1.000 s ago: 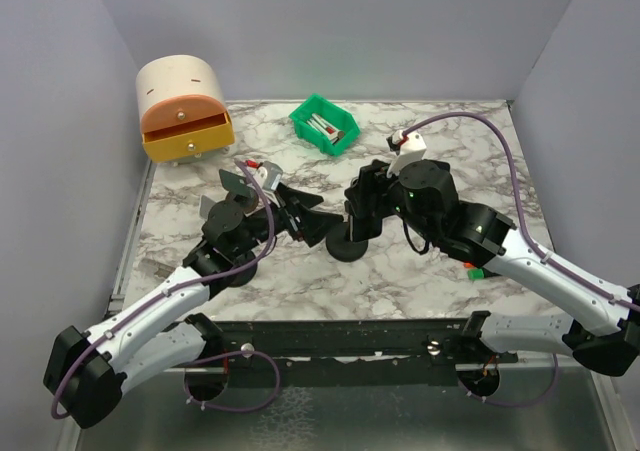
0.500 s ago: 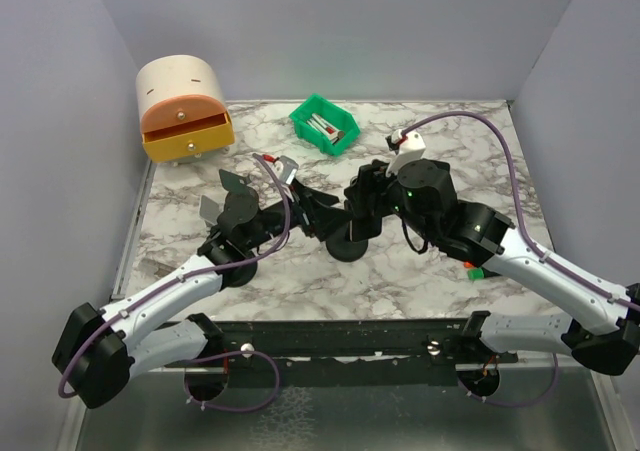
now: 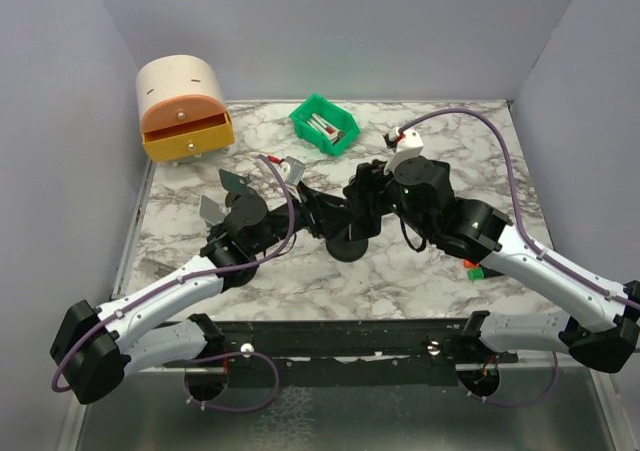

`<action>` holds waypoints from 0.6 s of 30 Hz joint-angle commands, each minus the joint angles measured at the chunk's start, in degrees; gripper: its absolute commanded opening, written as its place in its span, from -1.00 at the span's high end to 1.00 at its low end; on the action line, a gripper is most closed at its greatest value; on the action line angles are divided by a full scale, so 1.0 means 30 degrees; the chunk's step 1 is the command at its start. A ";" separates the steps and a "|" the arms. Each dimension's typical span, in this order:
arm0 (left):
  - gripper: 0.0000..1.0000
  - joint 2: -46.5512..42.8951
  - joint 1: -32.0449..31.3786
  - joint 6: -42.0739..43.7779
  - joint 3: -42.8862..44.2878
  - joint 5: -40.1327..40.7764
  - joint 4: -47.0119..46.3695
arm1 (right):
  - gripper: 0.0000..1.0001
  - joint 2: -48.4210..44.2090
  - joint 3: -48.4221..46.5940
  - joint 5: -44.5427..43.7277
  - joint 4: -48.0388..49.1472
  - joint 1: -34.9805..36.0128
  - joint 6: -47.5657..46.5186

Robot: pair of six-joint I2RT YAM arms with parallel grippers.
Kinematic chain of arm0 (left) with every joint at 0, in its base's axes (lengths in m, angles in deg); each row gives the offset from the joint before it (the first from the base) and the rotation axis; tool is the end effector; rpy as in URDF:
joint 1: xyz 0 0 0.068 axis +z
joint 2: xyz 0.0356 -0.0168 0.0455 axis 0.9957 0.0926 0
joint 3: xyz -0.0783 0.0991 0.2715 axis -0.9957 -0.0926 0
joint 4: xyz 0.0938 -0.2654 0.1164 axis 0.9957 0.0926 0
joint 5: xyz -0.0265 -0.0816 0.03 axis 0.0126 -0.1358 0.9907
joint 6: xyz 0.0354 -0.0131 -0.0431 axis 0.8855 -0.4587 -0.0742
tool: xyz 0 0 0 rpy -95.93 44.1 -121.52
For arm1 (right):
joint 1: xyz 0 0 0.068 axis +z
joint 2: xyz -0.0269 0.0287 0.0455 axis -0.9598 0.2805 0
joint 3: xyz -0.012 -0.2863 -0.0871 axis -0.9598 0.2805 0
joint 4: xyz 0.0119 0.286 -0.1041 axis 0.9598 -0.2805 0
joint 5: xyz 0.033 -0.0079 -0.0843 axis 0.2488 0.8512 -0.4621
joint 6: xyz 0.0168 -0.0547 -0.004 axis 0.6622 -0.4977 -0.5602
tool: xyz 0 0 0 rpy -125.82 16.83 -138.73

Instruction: Remove the phone from the phone stand

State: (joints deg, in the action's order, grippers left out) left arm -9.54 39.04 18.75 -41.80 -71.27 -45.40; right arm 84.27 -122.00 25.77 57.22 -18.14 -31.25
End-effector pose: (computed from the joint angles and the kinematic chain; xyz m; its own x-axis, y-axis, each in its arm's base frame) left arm 0.1860 -0.2045 0.3269 -0.4242 -0.3332 -0.8421 0.7555 0.3824 -0.5319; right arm 0.1789 0.2305 0.4267 -0.4062 0.0365 -0.9131 -0.3986 0.8920 0.2130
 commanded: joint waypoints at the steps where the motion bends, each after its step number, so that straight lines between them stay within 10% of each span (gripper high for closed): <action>1: -0.34 -0.0445 -0.1025 0.1314 0.1254 0.3255 0.2437 | 1.00 0.0454 -0.0547 -0.0260 -0.0683 0.0153 0.0674; 18: 0.15 -0.0319 -0.2273 0.2338 0.2371 0.7862 0.4640 | 1.00 0.0649 -0.0694 -0.0289 -0.0871 0.0145 0.0878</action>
State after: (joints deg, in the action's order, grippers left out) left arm -9.93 32.41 24.55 -36.23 -51.84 -33.07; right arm 85.42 -123.07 25.35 56.72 -18.16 -30.40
